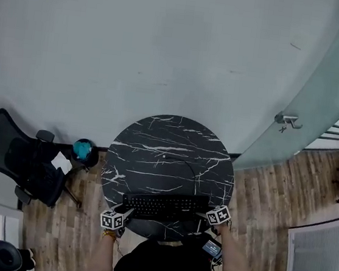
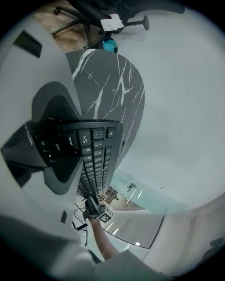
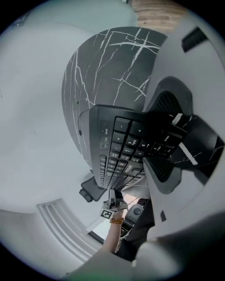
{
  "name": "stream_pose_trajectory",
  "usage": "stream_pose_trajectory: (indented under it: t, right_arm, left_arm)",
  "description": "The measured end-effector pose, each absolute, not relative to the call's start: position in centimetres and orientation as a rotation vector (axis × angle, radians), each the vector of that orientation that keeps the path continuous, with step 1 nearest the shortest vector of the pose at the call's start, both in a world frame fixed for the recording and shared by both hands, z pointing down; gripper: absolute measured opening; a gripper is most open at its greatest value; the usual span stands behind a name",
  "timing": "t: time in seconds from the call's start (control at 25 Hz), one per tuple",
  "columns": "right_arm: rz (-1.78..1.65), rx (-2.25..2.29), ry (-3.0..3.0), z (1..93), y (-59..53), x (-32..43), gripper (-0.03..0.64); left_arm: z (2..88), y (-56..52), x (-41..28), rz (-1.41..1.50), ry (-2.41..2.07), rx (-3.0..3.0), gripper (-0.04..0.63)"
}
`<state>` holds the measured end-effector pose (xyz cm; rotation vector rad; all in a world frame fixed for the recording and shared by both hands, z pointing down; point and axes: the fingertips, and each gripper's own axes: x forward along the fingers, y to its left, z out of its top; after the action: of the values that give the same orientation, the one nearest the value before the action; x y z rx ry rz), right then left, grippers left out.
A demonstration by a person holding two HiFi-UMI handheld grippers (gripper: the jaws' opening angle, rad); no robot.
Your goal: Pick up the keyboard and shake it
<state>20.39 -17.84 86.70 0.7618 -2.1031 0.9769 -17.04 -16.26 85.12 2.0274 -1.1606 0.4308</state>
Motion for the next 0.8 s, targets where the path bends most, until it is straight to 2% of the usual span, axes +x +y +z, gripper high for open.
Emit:
stream_pose_trajectory:
  t: [0.36,0.68,0.8]
  right_arm:
    - [1.04,1.18,-2.127,84.8,-20.3,23.5,0.272]
    - [0.679,1.41,-2.315,75.4,-24.6,22.3,0.27]
    - [0.529,1.396,-2.402,71.3,-25.7,19.8,0.236]
  left_arm:
    - [82.6,-17.3,-20.7,0.451,-1.443,1.975,0.25]
    - [72.8,-20.3,-18.2,0.414,-1.671,2.207,0.235]
    - [68.6,-21.3,-15.1,0.398,-1.705,2.342,0.225]
